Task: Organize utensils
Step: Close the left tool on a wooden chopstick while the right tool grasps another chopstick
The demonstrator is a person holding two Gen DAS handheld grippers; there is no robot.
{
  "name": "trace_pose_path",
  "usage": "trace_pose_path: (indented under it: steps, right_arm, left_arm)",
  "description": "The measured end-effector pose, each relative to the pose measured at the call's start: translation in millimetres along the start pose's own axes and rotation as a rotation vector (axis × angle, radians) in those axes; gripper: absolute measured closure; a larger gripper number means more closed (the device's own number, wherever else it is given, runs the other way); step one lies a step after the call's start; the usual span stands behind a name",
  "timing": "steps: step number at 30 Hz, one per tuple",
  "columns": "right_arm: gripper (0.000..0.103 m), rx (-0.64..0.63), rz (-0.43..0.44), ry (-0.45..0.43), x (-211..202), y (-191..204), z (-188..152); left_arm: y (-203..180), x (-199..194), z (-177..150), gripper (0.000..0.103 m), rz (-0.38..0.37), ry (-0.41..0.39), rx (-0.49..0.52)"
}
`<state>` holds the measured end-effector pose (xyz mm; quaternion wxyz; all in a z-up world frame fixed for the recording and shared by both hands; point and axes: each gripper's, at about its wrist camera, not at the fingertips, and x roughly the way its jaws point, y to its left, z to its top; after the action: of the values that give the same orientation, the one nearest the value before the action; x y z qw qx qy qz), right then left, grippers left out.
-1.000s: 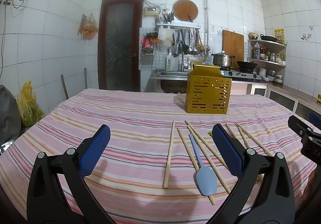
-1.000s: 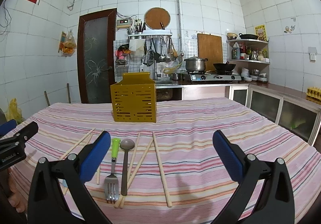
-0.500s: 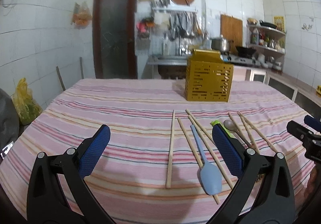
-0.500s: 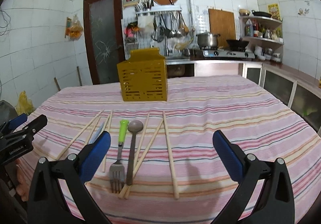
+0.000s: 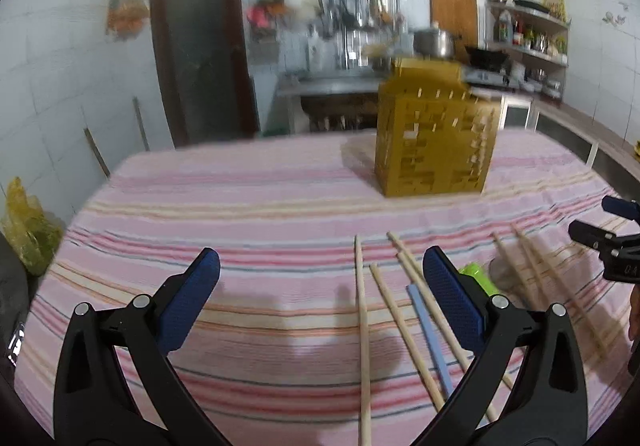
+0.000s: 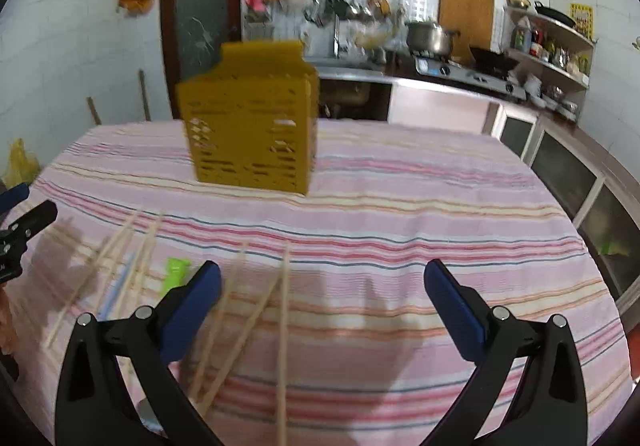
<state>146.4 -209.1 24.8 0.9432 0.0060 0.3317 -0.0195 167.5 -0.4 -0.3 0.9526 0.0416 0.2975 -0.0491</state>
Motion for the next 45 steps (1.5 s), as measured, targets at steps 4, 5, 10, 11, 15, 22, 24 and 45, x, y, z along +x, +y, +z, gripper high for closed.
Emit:
trace_pose_path:
  steps: [4, 5, 10, 11, 15, 22, 24, 45]
  right_arm:
    - [0.004, 0.011, -0.034, 0.094, 24.6, -3.7, -11.1]
    - [0.004, 0.021, -0.037, 0.116, 29.9, -5.4, -14.3]
    - [0.004, 0.049, -0.049, 0.187, 44.6, -11.5, -18.8]
    - [0.004, 0.05, -0.053, 0.199, 46.6, -11.4, -19.8]
    - [0.004, 0.063, -0.067, 0.215, 51.2, -13.1, -21.3]
    - [0.005, 0.063, -0.093, 0.235, 58.4, -9.8, -17.1]
    - [0.008, 0.061, -0.1, 0.235, 57.1, -7.8, -16.6]
    - [0.086, 0.048, -0.068, 0.262, 75.4, 20.1, 14.6]
  left_arm:
    - [4.4, 31.4, -5.5, 0.005, -0.007, 0.104, -0.037]
    - [5.4, 36.1, -8.6, 0.005, -0.005, 0.113, -0.042]
    - [3.3, 64.1, -15.2, 0.005, 0.002, 0.197, -0.03]
    - [2.8, 68.1, -16.6, 0.005, 0.001, 0.212, -0.029]
    - [7.0, 85.1, -19.2, 0.005, -0.016, 0.285, -0.054]
    - [4.6, 100.6, -16.7, 0.005, 0.011, 0.325, -0.053]
    - [1.9, 101.9, -16.3, 0.005, 0.021, 0.321, -0.044]
    - [-15.1, 125.2, 14.0, 0.078, -0.056, 0.381, -0.04]
